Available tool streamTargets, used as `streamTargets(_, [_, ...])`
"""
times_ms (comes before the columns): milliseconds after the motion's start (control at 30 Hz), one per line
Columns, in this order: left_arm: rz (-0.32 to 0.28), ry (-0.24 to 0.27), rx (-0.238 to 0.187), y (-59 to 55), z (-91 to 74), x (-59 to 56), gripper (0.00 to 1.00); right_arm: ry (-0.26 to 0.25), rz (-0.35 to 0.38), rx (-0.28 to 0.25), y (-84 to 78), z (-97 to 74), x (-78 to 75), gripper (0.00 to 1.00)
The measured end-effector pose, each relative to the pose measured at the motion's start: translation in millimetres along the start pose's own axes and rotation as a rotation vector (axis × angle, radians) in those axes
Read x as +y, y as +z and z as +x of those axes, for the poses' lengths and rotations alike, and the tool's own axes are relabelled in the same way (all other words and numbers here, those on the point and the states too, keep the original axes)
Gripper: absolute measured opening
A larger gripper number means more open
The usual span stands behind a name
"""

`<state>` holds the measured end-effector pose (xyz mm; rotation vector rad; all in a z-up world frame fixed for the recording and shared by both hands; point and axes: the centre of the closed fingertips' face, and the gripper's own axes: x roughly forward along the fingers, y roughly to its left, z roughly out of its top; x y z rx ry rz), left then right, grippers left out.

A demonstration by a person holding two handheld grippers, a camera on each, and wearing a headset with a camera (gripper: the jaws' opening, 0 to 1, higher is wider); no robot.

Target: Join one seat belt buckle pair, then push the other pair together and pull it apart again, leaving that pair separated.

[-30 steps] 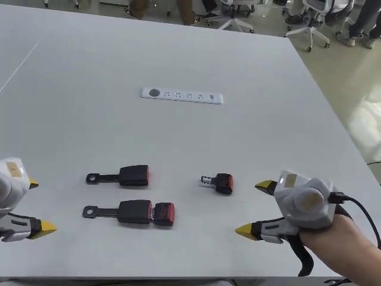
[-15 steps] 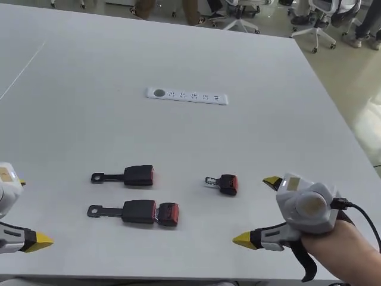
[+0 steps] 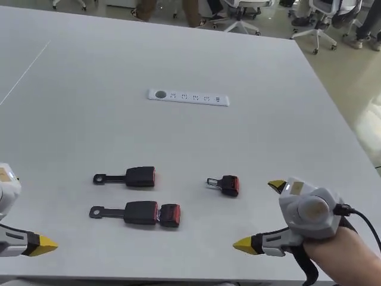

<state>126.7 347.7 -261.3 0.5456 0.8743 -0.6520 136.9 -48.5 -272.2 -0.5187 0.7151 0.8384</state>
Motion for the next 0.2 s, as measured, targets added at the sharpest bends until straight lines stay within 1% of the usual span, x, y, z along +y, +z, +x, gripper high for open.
streamTargets(200, [-0.019,0.006,-0.023,5.0,-0.9,3.0,1.00,-0.004,0.005,-0.002,-1.1,-0.5,0.7,1.00])
